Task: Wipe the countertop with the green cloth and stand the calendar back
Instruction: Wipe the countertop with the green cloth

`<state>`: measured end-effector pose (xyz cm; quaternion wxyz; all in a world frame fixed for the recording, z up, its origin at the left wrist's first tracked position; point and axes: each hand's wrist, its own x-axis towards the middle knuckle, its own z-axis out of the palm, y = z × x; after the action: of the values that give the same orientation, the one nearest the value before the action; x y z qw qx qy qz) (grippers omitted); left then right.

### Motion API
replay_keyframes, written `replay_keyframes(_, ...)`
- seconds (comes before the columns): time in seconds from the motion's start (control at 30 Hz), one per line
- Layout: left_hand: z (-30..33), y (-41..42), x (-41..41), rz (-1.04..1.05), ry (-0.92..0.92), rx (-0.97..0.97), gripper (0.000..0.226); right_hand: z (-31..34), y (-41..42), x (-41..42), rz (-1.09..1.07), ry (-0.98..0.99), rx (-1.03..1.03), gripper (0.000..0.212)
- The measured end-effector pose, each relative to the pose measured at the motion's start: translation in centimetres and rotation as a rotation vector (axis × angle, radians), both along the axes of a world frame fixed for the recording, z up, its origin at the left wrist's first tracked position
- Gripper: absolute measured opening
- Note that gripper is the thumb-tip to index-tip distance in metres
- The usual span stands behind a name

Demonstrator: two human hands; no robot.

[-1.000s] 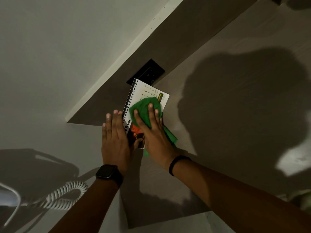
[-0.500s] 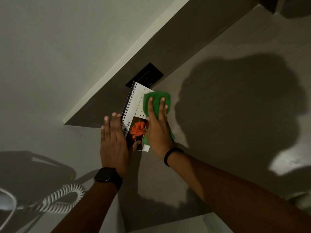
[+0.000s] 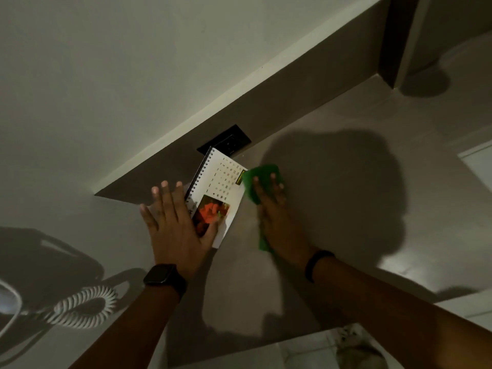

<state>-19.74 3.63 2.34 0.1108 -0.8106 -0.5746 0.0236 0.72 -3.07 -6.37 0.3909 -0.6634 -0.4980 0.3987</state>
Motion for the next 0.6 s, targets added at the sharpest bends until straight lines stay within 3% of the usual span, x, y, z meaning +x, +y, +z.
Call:
replay_keyframes(0.17, -3.2, -1.8, 10.9, -0.115, -0.303, 0.011, 0.096, 1.6, -0.6, 13.5, -0.024, -0.249, -0.049, 0.076)
replay_keyframes(0.3, -7.6, -2.4, 18.9, -0.086, -0.429, -0.147, 0.097, 1.1, -0.5, 20.0, 0.016, -0.547, -0.124, 0.069)
replay_keyframes(0.43, -12.9, -2.3, 22.8, -0.078, -0.436, -0.291, 0.089, -0.9, 0.1, 22.2, 0.096, -0.753, -0.184, 0.068)
replay_keyframes(0.6, -16.3, -2.6, 23.3, -0.092, -0.38, -0.208, 0.084, -2.4, 0.6, 22.1, 0.157, -0.909, -0.205, 0.07)
